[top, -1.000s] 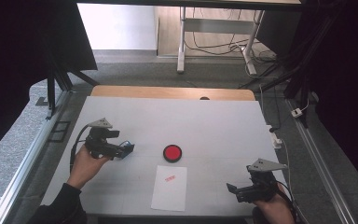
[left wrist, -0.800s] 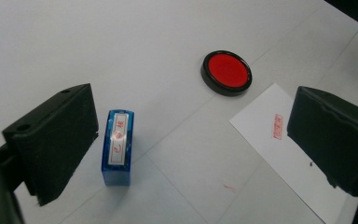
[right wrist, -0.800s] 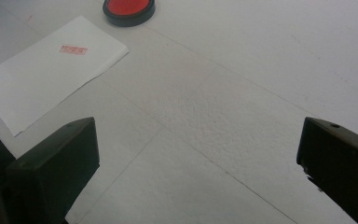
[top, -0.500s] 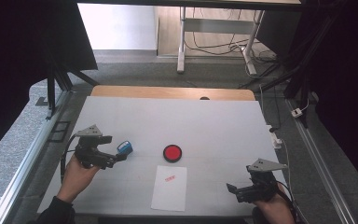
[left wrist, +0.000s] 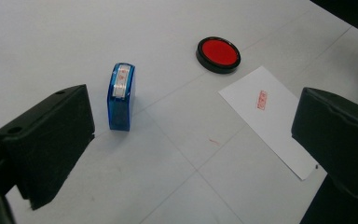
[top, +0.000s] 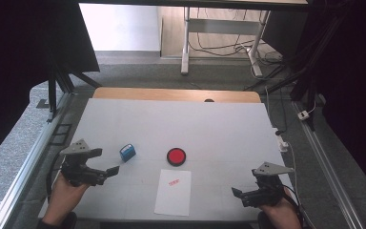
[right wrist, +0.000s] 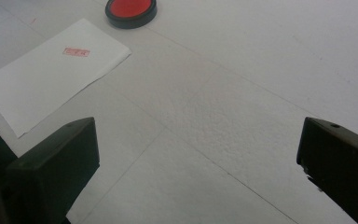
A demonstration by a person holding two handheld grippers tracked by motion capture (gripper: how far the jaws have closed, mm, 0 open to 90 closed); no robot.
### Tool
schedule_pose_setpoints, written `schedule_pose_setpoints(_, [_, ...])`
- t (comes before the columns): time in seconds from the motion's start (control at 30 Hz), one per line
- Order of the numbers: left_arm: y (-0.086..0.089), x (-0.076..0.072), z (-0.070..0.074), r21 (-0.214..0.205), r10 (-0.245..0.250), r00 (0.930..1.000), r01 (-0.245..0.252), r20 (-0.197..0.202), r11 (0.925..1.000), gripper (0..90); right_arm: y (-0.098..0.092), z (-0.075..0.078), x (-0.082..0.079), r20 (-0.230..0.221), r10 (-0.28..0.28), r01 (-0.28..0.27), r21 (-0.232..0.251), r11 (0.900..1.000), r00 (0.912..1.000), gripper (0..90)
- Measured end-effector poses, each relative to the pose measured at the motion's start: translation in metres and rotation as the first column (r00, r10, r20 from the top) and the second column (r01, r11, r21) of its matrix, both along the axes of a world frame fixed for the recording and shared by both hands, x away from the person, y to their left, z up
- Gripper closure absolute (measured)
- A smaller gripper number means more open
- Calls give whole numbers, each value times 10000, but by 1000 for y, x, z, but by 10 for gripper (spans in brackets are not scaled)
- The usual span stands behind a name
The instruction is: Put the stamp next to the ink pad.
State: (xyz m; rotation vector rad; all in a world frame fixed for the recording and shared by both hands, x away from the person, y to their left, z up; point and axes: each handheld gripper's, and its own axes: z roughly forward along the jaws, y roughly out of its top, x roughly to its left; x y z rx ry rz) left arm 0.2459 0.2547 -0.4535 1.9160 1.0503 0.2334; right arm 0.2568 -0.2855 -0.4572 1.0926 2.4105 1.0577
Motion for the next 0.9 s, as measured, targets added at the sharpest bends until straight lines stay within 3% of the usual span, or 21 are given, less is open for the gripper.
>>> schedule_pose_setpoints(0.43, [25,-33,-6,-127,560,9984,-560,-7,9984,0,1,0,0,-5,1,-1,-8,10000,10000,0])
schedule_pose_setpoints(0.67, [36,-46,-14,-151,822,9963,-826,-252,9965,0,1,0,0,-7,-18,18,-13,10000,10000,0])
schedule_pose_setpoints(0.9, [39,-54,-21,266,934,9943,-921,-517,9954,0,1,0,0,-16,-33,33,-44,10000,10000,0])
